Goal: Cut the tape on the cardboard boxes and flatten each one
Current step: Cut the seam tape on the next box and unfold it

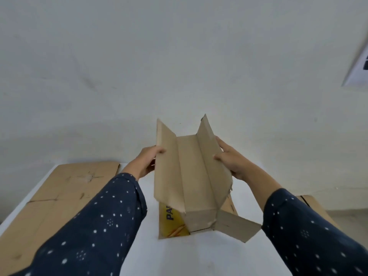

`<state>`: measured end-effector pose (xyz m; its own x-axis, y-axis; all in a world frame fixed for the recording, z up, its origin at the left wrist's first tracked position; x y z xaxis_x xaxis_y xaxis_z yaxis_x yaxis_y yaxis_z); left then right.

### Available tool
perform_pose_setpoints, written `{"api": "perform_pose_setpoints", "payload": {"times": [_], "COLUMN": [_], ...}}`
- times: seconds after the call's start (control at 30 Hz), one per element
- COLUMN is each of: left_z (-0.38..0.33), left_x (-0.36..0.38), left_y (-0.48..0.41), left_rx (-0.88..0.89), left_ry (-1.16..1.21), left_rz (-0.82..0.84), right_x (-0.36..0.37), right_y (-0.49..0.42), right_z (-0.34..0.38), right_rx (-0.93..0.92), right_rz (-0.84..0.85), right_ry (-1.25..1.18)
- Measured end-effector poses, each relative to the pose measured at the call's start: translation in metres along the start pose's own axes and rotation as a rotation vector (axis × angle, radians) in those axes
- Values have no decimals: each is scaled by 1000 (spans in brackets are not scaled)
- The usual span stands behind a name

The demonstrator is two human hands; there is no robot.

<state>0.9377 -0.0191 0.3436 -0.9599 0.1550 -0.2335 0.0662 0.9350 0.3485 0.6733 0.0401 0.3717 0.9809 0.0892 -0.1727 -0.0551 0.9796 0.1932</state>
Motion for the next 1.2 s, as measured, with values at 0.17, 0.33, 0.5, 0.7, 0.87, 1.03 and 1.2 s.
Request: {"api": "perform_pose_setpoints", "payload": {"times": [0.17, 0.33, 0.5, 0.7, 0.87, 1.03, 1.2], "left_z": [-23, -1, 9, 35, 33, 43, 37], "left_x": [31, 58, 68, 75, 75, 84, 102], "left_y": [21, 16, 26, 47, 54, 35, 9], "left_rx": [-17, 1, -102, -510, -638, -386, -250], "left_ry": [-54, -53, -147, -322, -326, -142, 161], "left_rz": [188, 340, 486, 709, 857, 469, 90], "right_x": [28, 50, 39, 27, 20, 16, 15], "right_y": [-9, -16, -34, -32, -14, -4, 2], "right_z": [8, -2, -19, -13, -5, 0, 9], "right_rx": [31, -6, 57, -24, 10, 49, 82], "right_rz": [44, 67, 9, -17, 38, 125, 186], "right_ry": [33, 127, 215, 216, 199, 384, 482]}}
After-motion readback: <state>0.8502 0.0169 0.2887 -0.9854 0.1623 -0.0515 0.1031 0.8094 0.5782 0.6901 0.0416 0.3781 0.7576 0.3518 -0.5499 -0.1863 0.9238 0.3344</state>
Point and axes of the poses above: each hand's wrist, its own y-axis away from the middle knuckle, its own x-axis out of the palm, z = x × y, the point moved 1 cm from there along -y, towards the middle knuckle, and after that the axes turned 9 degrees about -y, right-handed, at the moved point
